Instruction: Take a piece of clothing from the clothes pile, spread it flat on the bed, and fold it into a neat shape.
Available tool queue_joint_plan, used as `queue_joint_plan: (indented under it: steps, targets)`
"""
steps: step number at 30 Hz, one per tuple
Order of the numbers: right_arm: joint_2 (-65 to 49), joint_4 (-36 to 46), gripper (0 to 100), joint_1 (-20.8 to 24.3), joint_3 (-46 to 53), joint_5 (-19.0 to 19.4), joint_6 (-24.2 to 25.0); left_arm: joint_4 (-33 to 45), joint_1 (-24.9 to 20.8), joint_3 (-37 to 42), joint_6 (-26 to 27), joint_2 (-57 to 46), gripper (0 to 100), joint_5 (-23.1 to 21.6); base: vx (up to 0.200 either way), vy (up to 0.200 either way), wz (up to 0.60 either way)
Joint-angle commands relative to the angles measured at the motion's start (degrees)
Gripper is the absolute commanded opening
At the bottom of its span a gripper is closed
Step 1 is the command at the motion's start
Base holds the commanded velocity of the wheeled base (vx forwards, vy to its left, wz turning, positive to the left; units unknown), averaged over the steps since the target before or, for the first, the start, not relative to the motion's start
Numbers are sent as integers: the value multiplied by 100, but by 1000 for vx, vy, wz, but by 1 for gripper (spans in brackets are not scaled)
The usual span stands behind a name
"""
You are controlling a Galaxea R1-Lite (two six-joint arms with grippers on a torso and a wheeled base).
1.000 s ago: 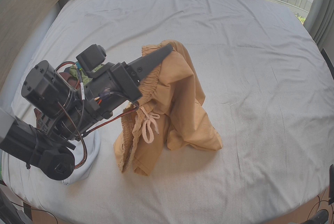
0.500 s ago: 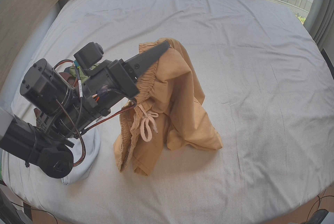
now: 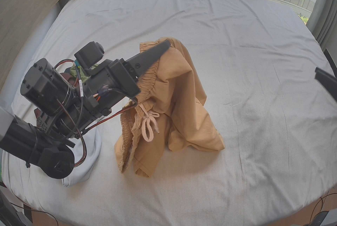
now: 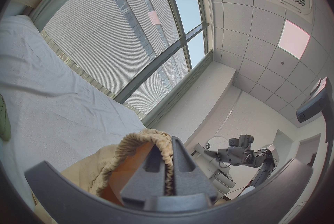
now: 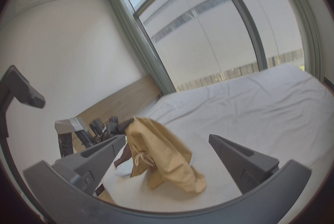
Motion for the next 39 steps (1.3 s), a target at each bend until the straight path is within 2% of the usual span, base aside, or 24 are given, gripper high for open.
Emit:
queue_joint_plan:
  steps: [1,5,14,20,26,27,28,32,39]
  targets:
    - [975,-25,100,-218,338,239,127,-1,150,-12,-1,35,0,1,0,0,0]
    - [1353,-25,100,-376,373,555,232,-1,264,-56,17,96,0,-8,0,0,0]
    - [2135,-676,100,-754,628,573,346,-1,291,-258,8,17,0,-25,0,0,0]
    - [2926,-1607,100,-938,953,581,434,-1,300,-645,-71,-176,0,1,0,0,0]
    - [3348,-1880,100,-938,1023,757,768,-1,264,-592,-115,-211,0,-8,0,0,0]
    - [3559,-1933,100,-912,1050,828,1049,-1,282,-636,-124,-220,0,1,0,0,0]
    - [3559,-1933,100,-912,1050,828,1049,-1,282,-636,-124,-220,0,1,0,0,0]
    - [3928,-2064,100,-886,1050,1038,1586,-1,291,-557,-212,-238,0,-8,0,0,0]
    - [4675,-2636,100,-807,1173,1109,1937,-1,256,-407,-185,-167,0,-8,0,0,0]
